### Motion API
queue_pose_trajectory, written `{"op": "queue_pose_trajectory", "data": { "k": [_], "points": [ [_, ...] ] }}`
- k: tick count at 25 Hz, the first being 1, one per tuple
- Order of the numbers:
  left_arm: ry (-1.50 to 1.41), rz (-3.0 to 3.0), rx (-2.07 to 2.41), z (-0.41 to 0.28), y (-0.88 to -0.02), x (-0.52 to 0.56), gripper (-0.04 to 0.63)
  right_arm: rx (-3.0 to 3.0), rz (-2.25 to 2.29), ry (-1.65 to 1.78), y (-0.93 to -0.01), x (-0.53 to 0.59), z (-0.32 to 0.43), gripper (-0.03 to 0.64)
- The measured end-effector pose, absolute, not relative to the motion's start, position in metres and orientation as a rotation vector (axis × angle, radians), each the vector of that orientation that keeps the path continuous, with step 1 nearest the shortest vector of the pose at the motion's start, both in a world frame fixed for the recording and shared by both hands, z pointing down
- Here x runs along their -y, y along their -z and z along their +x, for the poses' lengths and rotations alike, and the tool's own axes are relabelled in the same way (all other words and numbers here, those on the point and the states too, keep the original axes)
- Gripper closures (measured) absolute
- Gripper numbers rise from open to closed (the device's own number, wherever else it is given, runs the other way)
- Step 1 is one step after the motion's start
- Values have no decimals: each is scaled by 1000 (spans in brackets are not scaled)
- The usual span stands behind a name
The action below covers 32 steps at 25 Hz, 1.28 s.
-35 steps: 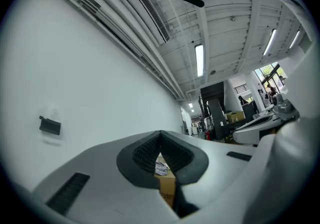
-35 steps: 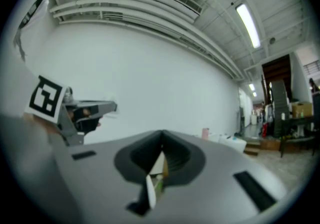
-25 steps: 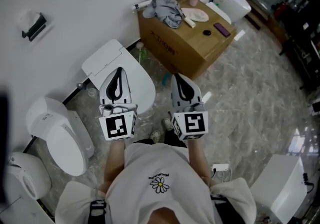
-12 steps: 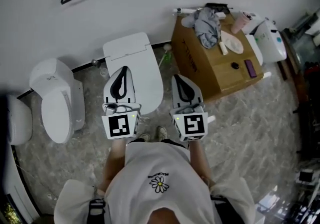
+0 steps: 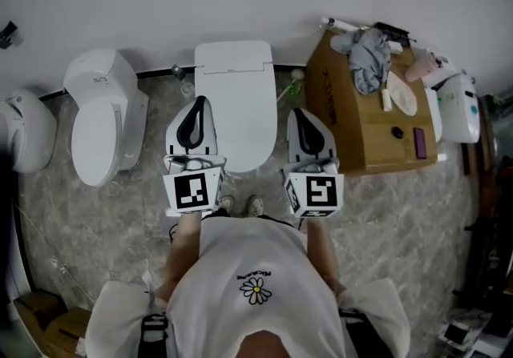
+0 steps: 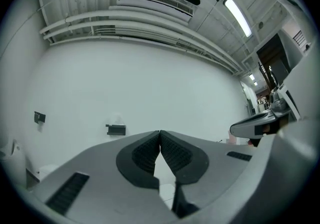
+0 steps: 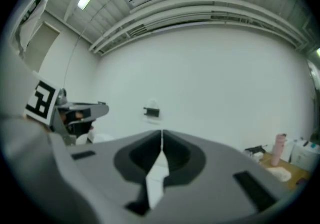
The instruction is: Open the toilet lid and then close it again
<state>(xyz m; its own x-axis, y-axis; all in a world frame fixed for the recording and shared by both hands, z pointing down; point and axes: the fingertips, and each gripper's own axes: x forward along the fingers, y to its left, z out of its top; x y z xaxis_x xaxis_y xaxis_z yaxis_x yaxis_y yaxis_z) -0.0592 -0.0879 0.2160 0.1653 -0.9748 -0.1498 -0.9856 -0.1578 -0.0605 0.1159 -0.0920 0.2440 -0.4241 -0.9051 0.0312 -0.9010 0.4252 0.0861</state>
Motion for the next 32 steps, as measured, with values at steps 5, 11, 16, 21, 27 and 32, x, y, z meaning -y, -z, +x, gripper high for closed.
{"op": "queue_pose_trajectory", "data": {
  "k": [5,11,16,21,27,32],
  "points": [
    [-69,-2276,-1988,-73,-226,89,569,2622,1601,73,-246,101,107,586],
    [-42,-2278,-2020,-86,-240,105,552,2629,1559,40,-259,124,105,584],
    [56,-2348,-2016,-87,-284,123,466,2649,1461,-109,-296,144,100,501],
    [162,-2445,-2025,-85,-363,137,393,2635,1376,-136,-357,155,101,543],
    [251,-2478,-2078,-88,-458,118,377,2550,1244,-135,-441,137,92,560],
    [352,-2526,-2110,-88,-533,97,365,2542,1171,-249,-506,129,89,451]
  ]
}}
